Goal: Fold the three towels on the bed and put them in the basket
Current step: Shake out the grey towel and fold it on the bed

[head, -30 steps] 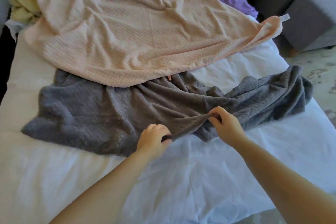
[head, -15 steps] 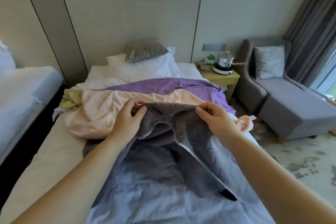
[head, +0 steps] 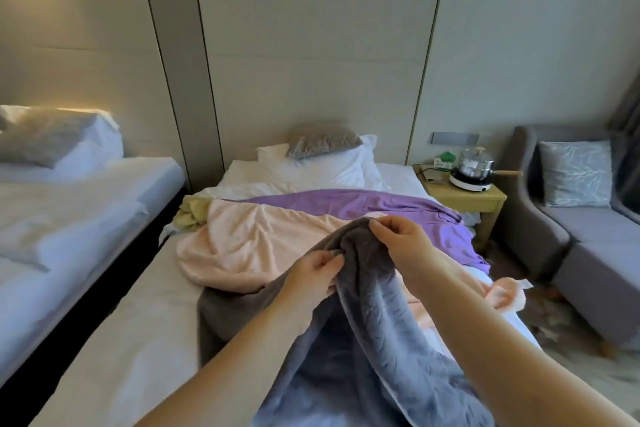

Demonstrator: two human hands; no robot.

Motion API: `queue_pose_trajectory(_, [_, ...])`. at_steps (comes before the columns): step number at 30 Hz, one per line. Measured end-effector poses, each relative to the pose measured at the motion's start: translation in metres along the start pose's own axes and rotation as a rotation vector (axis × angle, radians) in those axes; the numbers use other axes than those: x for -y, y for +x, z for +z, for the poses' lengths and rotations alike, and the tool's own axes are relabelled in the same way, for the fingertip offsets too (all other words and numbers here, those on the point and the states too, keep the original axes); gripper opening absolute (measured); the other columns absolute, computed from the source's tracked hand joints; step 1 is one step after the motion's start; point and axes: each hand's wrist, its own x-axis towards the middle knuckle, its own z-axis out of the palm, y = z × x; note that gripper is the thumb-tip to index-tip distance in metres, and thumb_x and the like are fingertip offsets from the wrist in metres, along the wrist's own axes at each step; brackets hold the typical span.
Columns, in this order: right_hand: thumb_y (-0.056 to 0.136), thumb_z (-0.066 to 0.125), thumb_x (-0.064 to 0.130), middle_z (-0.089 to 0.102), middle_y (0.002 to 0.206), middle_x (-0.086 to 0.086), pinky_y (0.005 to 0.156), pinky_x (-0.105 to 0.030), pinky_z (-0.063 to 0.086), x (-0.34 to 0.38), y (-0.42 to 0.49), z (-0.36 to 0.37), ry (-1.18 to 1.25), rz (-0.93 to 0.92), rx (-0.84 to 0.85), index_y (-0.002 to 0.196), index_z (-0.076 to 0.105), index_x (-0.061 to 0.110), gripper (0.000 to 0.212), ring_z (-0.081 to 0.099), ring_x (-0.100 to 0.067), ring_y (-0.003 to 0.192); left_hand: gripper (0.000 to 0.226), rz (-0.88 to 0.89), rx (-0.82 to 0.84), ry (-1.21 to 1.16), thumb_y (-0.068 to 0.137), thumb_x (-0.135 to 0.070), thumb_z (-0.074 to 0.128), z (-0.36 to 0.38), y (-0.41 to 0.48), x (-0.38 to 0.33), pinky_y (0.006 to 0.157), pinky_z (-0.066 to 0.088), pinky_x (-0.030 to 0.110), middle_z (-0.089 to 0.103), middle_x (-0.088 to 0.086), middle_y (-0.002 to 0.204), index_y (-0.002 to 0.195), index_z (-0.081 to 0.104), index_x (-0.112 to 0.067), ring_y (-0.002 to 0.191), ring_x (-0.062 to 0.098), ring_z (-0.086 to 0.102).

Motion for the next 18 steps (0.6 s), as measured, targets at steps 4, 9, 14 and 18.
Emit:
queue_pose_trajectory(4, [0.085, 0.061, 0.035, 0.066, 0.066, 0.011, 0.063, -0.037, 0.053, -0.007, -0.005, -0.008, -0.049, -0.071, -0.003, 0.069, 0.067, 0.046, 0.020, 0.061, -0.018, 0.070, 0.007, 0.384, -0.144, 0.307, 0.091, -0.018, 0.062, -0.005, 0.002, -0.042, 0.087, 0.054, 0.046, 0.069, 0.012, 0.090, 0.086, 0.065, -0.016, 0.093, 0.028, 0.067])
queue_pose_trajectory(9, [0.085, 0.063, 0.034, 0.067, 0.078, 0.021, 0.064, -0.019, 0.044, 0.020, -0.010, -0.017, -0.014, -0.217, 0.001, 0.078, 0.064, 0.045, 0.014, 0.063, -0.001, 0.073, 0.010, 0.706, -0.122, 0.506, 0.089, -0.018, 0.065, -0.005, 0.004, -0.117, 0.068, 0.049, 0.020, 0.067, -0.005, 0.074, 0.080, 0.065, -0.020, 0.070, 0.004, 0.060])
queue_pose_trajectory(14, [0.074, 0.067, 0.056, 0.068, 0.088, 0.015, 0.071, -0.017, 0.048, 0.070, -0.025, -0.018, 0.006, -0.436, 0.201, 0.086, 0.064, 0.037, 0.023, 0.063, 0.000, 0.082, 0.012, 0.699, -0.196, 0.373, 0.087, -0.017, 0.068, 0.000, 0.006, -0.163, 0.065, 0.060, 0.035, 0.064, -0.004, 0.070, 0.077, 0.062, -0.020, 0.066, 0.009, 0.063])
queue_pose_trajectory(18, [0.080, 0.070, 0.022, 0.065, 0.079, 0.013, 0.068, -0.012, 0.046, 0.071, -0.028, -0.001, -0.157, -0.469, 0.192, 0.084, 0.061, 0.027, 0.010, 0.060, 0.004, 0.076, 0.021, 0.722, -0.300, 0.490, 0.083, -0.018, 0.071, 0.000, 0.007, -0.175, 0.076, 0.057, 0.047, 0.065, 0.001, 0.077, 0.083, 0.051, -0.025, 0.077, 0.021, 0.066])
